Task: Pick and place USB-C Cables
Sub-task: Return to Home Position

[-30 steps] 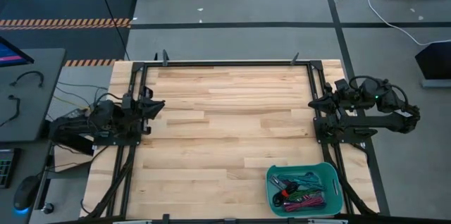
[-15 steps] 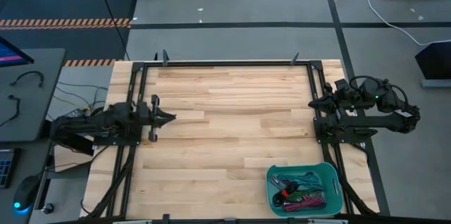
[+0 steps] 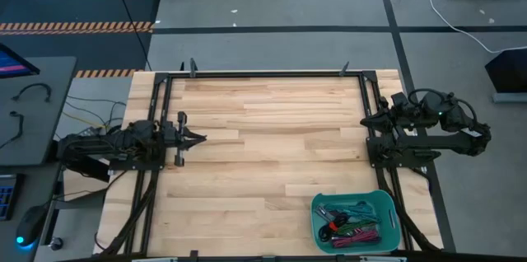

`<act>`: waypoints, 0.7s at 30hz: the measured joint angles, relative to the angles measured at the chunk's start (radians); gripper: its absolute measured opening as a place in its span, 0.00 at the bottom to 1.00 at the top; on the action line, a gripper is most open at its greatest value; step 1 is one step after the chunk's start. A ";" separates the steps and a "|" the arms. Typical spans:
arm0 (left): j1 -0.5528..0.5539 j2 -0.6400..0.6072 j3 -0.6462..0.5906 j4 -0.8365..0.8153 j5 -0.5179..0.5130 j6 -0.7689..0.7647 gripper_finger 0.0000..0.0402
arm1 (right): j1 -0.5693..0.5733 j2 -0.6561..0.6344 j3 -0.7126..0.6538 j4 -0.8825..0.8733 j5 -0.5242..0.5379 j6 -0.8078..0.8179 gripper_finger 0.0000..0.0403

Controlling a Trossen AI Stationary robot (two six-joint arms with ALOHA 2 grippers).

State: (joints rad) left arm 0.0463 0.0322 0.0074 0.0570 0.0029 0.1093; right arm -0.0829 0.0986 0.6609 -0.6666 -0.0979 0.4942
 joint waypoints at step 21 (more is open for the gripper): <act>0.000 0.000 0.000 0.003 -0.001 -0.001 0.06 | 0.000 0.000 0.000 0.000 0.000 0.000 0.03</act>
State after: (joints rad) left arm 0.0463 0.0322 0.0071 0.0601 0.0017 0.1081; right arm -0.0830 0.0986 0.6609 -0.6666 -0.0982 0.4942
